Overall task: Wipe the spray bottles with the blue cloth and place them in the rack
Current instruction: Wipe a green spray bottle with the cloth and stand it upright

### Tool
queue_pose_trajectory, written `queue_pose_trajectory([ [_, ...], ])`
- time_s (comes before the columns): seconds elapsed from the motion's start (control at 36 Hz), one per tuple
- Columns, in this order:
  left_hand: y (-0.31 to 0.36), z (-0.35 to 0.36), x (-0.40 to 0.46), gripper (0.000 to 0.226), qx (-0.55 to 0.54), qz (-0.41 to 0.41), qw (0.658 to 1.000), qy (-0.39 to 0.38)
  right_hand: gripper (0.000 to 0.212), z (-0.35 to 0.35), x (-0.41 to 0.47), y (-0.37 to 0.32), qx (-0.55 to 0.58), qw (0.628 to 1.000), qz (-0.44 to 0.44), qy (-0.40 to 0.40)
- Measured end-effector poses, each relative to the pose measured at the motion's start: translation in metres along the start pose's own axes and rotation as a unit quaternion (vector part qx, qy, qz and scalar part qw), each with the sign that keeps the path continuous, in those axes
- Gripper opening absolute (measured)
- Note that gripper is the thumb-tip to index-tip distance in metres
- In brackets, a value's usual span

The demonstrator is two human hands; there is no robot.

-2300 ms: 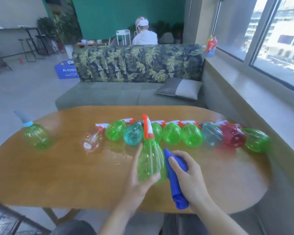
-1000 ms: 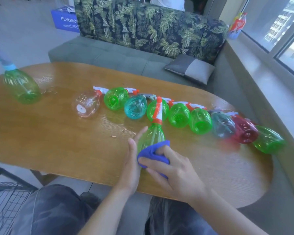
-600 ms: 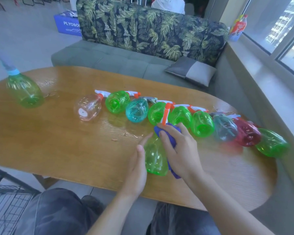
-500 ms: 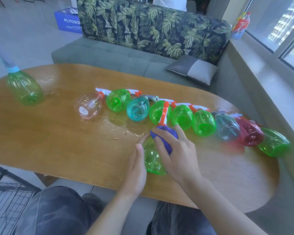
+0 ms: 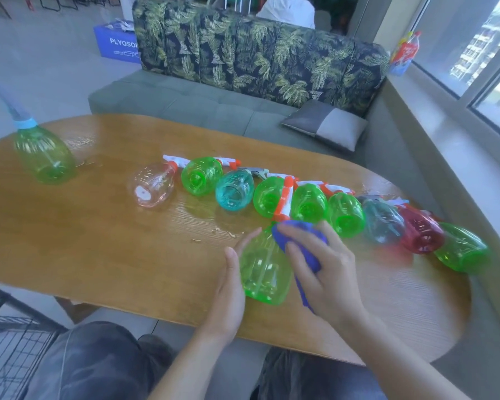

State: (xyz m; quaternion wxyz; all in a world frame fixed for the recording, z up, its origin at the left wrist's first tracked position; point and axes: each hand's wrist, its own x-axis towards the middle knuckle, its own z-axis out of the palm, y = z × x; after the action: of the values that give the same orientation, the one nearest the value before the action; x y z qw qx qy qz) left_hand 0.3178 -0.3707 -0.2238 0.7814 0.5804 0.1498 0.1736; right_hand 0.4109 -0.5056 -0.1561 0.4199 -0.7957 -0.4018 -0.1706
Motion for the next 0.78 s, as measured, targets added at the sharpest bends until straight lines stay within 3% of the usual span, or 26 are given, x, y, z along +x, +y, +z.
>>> queue_pose_trajectory([
  [0.06,0.002,0.002,-0.002,0.071,0.018,-0.002,1.0,-0.004,0.028,0.005,0.013,0.0,0.005,0.996,0.086,0.001],
  [0.14,0.005,0.005,-0.003,0.066,0.046,0.013,0.999,0.0,0.031,0.017,0.015,-0.001,-0.008,0.993,0.119,-0.024],
  [0.28,0.004,0.008,-0.002,0.061,0.044,0.045,0.998,0.021,0.033,0.028,-0.003,-0.002,-0.02,0.999,0.045,-0.021],
  [0.44,-0.004,0.002,0.003,0.077,0.021,0.029,0.999,0.018,0.026,0.025,-0.026,0.0,-0.022,0.996,-0.076,-0.031],
  [0.67,-0.001,-0.002,-0.001,0.08,0.01,0.013,1.0,0.015,0.024,0.014,-0.045,-0.003,-0.067,0.956,-0.264,-0.108],
  [0.72,-0.003,-0.002,0.0,0.082,0.007,0.007,1.0,0.006,0.024,0.01,-0.041,-0.002,-0.052,0.959,-0.262,-0.099],
  [0.78,-0.003,-0.002,0.0,0.083,0.012,0.01,1.0,0.004,0.025,0.006,-0.028,-0.001,-0.022,0.98,-0.187,-0.059],
])
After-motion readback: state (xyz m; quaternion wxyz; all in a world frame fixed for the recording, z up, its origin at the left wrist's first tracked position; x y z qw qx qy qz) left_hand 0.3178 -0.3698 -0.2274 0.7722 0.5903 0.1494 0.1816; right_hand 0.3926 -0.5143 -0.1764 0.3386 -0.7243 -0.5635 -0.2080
